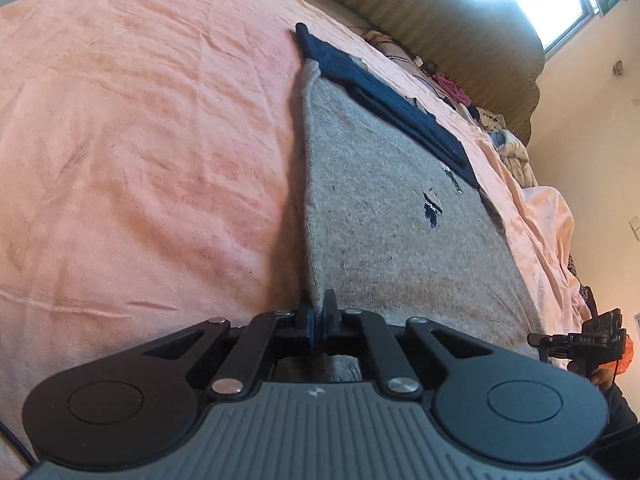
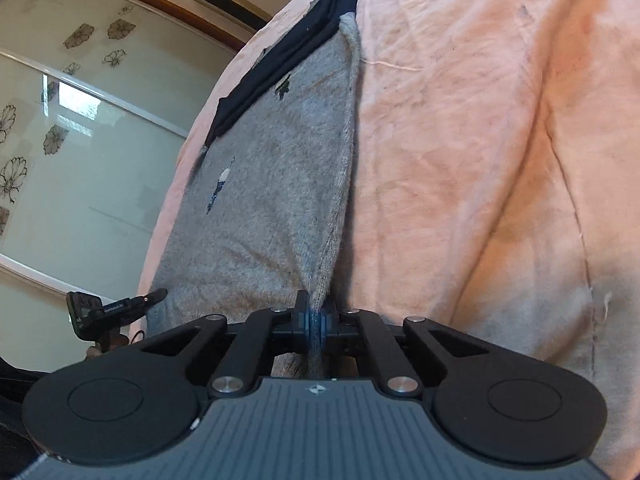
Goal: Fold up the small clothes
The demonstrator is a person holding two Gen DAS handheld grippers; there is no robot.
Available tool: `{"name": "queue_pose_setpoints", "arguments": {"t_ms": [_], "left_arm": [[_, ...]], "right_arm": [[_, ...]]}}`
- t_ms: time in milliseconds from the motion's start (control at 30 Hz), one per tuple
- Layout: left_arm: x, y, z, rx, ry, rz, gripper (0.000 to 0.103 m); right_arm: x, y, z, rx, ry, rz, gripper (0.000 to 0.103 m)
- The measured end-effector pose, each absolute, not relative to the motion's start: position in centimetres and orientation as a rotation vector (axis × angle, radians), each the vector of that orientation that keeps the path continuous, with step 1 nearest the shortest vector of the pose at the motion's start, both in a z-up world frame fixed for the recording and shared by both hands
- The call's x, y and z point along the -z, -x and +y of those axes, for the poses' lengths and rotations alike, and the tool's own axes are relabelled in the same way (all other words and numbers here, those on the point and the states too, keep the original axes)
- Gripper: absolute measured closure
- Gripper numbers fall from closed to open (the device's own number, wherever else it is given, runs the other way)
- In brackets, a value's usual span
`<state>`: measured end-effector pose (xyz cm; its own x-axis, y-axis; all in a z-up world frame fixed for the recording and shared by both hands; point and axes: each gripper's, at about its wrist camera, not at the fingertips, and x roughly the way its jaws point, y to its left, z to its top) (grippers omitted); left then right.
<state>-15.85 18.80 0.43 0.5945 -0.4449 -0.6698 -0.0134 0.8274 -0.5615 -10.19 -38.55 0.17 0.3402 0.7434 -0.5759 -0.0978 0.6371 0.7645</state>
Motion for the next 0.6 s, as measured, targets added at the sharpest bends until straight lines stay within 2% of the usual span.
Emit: {"name": "queue_pose_setpoints", "arguments": {"t_ms": [33, 67, 100, 133, 167, 233, 267, 300, 333, 367, 433, 500, 600], "left_arm": [[-0.4, 16.1, 18.9, 0.281, 0.587, 0.913, 0.096], [-0.1, 16.3, 19.2, 0.312, 0.630, 0.934, 0.088], [0.2, 16.5, 19.4, 0.351, 0.680, 0.948, 0.082], [0.3, 16.9, 19.6, 0.380, 0.721, 0.945, 0.064], [0.3, 17.4, 19.5, 0.413, 0.762, 0.938, 0.042], [0.0, 17.8, 18.5, 0.451, 0.761, 0.927, 0.028], [-0.2, 18.0, 17.5, 0.448, 0.710, 0.924, 0.029], [-0.4, 18.1, 16.9, 0.437, 0.665, 0.913, 0.036], [-0.5, 17.9, 16.3, 0.417, 0.608, 0.926, 0.079], [0.0, 17.5, 16.0, 0.374, 0.565, 0.979, 0.099], [0.3, 17.8, 17.3, 0.378, 0.624, 0.974, 0.099], [-0.3, 18.5, 17.7, 0.361, 0.570, 0.975, 0.099], [0.0, 18.9, 18.1, 0.375, 0.566, 0.966, 0.099]], "right_arm": [[-0.3, 10.5, -38.5, -0.615, -0.710, 1.091, 0.086], [-0.6, 10.9, -38.4, -0.632, -0.715, 1.082, 0.071], [-0.8, 11.3, -38.3, -0.657, -0.727, 1.073, 0.061], [-1.2, 11.8, -37.8, -0.687, -0.736, 1.069, 0.041], [-1.4, 12.3, -37.5, -0.708, -0.730, 1.073, 0.030], [-1.5, 12.8, -36.2, -0.725, -0.712, 1.098, 0.030], [-1.5, 12.9, -35.7, -0.727, -0.700, 1.111, 0.044], [-1.3, 12.9, -35.2, -0.724, -0.672, 1.145, 0.059], [-0.9, 12.9, -34.6, -0.709, -0.626, 1.187, 0.090], [-0.8, 13.1, -34.7, -0.718, -0.610, 1.182, 0.095], [-1.1, 13.5, -35.7, -0.704, -0.610, 1.170, 0.095], [-1.4, 14.1, -37.3, -0.672, -0.620, 1.158, 0.095], [-0.5, 14.8, -38.8, -0.659, -0.686, 1.154, 0.099]]}}
